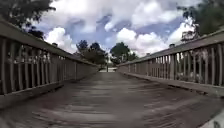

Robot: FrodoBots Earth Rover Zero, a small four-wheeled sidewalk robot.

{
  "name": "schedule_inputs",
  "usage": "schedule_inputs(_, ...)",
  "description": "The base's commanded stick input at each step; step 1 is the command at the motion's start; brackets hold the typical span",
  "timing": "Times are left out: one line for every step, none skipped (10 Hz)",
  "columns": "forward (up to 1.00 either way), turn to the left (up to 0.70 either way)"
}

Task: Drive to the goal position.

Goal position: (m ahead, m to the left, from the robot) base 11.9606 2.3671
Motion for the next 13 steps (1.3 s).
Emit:
schedule_inputs(1.00, 0.00)
schedule_inputs(1.00, 0.00)
schedule_inputs(1.00, 0.00)
schedule_inputs(1.00, 0.00)
schedule_inputs(1.00, 0.00)
schedule_inputs(1.00, 0.00)
schedule_inputs(1.00, 0.00)
schedule_inputs(1.00, 0.00)
schedule_inputs(1.00, 0.00)
schedule_inputs(1.00, 0.00)
schedule_inputs(1.00, 0.00)
schedule_inputs(1.00, 0.00)
schedule_inputs(1.00, 0.00)
